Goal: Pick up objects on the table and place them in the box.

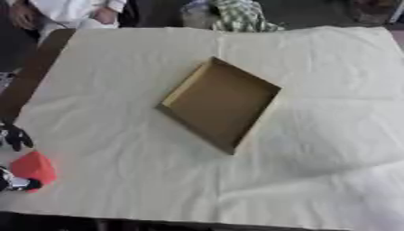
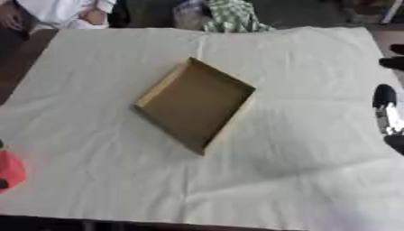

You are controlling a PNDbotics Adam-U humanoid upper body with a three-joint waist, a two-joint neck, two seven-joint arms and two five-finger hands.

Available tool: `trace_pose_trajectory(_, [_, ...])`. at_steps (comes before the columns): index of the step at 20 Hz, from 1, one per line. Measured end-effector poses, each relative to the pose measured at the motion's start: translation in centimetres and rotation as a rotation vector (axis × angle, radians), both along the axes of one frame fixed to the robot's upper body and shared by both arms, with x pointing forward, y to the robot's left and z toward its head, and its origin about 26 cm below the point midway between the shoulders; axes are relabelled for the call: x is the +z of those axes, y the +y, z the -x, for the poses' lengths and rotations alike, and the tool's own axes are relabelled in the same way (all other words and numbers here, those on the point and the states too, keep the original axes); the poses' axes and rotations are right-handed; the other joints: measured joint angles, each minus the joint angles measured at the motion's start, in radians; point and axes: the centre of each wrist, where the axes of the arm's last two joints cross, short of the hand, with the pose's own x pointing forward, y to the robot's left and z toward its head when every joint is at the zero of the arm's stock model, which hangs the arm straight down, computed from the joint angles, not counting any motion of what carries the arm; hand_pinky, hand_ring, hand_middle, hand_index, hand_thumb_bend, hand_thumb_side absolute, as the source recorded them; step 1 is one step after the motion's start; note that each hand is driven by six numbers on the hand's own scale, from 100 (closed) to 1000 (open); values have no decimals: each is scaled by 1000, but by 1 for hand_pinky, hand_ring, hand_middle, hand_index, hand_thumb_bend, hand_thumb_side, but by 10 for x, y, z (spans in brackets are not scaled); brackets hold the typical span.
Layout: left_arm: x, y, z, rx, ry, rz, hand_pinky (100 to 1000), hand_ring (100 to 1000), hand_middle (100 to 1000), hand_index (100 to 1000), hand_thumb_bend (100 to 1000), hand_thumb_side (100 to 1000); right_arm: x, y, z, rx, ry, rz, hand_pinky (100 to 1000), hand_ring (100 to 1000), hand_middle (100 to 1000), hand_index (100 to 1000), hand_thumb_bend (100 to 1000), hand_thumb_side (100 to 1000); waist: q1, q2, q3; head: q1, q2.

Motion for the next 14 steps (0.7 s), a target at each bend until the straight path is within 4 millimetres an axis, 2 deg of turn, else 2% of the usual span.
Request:
trace_pose_trajectory(6, [-1, -1, 0, -19, 52, -11, 735, 703, 544, 718, 612, 402, 0, 0, 0, 0, 0, -1, 895, 822, 865, 823, 100, 899, 0, 0, -1, 0, 0])
trace_pose_trajectory(14, [-3, -2, 0, -23, 65, 24, 672, 655, 507, 675, 470, 339, -1, 1, 0, 1, 3, -12, 894, 821, 864, 823, 100, 896, 0, 2, -1, 0, -2])
